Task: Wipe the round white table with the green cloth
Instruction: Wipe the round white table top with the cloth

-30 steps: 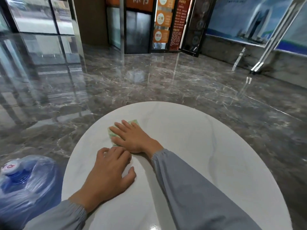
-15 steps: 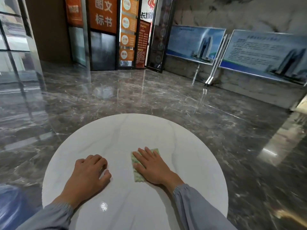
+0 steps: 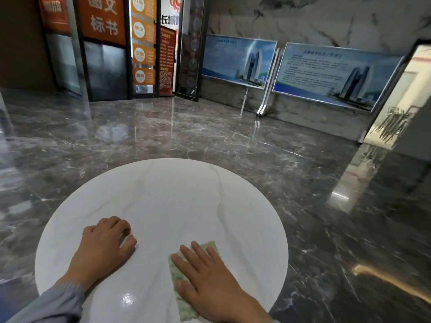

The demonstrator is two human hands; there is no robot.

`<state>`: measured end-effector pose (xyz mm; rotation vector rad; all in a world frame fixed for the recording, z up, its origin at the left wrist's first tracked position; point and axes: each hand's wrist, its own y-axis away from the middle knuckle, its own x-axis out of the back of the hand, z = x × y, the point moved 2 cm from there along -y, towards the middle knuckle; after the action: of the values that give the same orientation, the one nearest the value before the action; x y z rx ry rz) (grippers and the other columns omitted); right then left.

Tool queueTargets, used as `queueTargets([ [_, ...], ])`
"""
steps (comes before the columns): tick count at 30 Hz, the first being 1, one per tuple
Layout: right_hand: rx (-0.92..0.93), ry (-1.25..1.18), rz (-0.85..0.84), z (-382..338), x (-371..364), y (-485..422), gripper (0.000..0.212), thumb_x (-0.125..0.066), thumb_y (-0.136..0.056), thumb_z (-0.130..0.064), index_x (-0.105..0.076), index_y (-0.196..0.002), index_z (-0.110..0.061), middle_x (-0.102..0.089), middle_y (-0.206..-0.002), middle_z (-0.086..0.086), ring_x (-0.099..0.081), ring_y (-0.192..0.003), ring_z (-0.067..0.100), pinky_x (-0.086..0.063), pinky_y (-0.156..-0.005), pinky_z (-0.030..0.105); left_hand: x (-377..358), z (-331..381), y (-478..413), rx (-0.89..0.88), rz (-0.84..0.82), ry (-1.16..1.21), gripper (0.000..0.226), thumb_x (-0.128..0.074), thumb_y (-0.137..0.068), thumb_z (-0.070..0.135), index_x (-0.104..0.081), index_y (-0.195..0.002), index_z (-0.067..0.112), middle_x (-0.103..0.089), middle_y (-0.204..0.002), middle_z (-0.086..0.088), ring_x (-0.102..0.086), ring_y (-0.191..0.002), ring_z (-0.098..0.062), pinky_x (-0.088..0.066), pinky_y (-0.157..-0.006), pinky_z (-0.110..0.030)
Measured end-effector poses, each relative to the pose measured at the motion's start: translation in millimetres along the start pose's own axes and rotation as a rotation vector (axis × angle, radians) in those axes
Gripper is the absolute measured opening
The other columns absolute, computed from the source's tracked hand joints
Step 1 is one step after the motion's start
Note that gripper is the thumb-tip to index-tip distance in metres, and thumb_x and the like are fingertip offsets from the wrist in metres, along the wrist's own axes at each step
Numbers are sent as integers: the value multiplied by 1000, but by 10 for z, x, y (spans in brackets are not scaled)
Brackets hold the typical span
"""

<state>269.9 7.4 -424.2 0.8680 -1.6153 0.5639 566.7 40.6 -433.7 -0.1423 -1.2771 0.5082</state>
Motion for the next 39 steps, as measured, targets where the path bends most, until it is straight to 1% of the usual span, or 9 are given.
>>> queueTargets([
  [4, 5, 262, 70, -342, -119, 324, 54, -24, -103, -61, -48, -150, -50, -44, -159, -18, -41, -148, 10, -25, -114, 36, 99, 86, -25, 0, -24, 40, 43, -41, -78, 54, -71, -86, 24, -65, -91, 9, -64, -91, -25, -44, -79, -43],
  [5, -39, 245, 55, -432, -136, 378, 54, -25, -103, -61, -52, -148, -49, -48, -156, -18, -46, -145, 10, -28, -111, 36, 141, 112, -18, -17, -28, 58, 46, -41, -77, 53, -73, -88, 21, -67, -93, 6, -65, -92, -27, -45, -79, -43],
  [6, -39, 243, 35, -509, -139, 434, 54, -26, -103, -60, -48, -151, -47, -43, -160, -16, -40, -149, 11, -26, -113, 37, 183, 155, -21, -36, -38, 85, 49, -41, -78, 52, -74, -90, 18, -68, -96, 3, -66, -93, -29, -47, -80, -44],
  [9, 45, 46, -13, -666, -217, 415, 62, -22, -108, -57, -8, -166, -40, 7, -173, -16, 19, -157, 12, 13, -125, 43, 263, 255, 63, -65, -90, 179, 50, -43, -80, 50, -74, -99, 16, -67, -107, 2, -65, -102, -26, -51, -90, -48],
  [11, 59, 8, -23, -727, -249, 366, 64, -15, -107, -59, 4, -165, -40, 19, -171, -16, 32, -152, 8, 22, -124, 41, 276, 320, 147, -65, -115, 263, 39, -51, -86, 44, -73, -102, 17, -65, -109, 3, -63, -103, -23, -52, -93, -49],
  [15, 72, 16, -30, -777, -296, 221, 65, -11, -105, -63, 4, -165, -41, 18, -171, -15, 32, -152, 5, 20, -125, 40, 206, 468, 304, -82, -150, 243, 14, -65, -96, 29, -74, -104, 22, -65, -110, 7, -62, -107, -20, -47, -96, -42],
  [21, 38, -14, 28, -601, -279, -110, 68, -12, -102, -67, -2, -165, -43, 9, -172, -18, 23, -155, 4, 15, -126, 39, 255, 425, 455, -68, -97, 130, 48, -41, -86, 50, -78, -97, 21, -71, -102, 4, -68, -99, -25, -50, -82, -42],
  [33, -325, -13, 93, 521, -6, -255, 63, -18, -108, -58, -4, -166, -38, 3, -174, -10, 12, -159, 14, 9, -127, 41, 145, 355, 540, -86, -69, 89, 47, -42, -82, 55, -74, -102, 26, -66, -107, 8, -65, -107, -26, -44, -87, -45],
  [39, -116, 25, 67, -178, -249, 113, 68, -15, -103, -62, -2, -166, -38, 7, -174, -12, 19, -158, 13, 17, -125, 41, 93, 327, 532, -91, -53, 92, 42, -45, -82, 53, -73, -99, 27, -65, -104, 9, -66, -101, -26, -46, -82, -44],
])
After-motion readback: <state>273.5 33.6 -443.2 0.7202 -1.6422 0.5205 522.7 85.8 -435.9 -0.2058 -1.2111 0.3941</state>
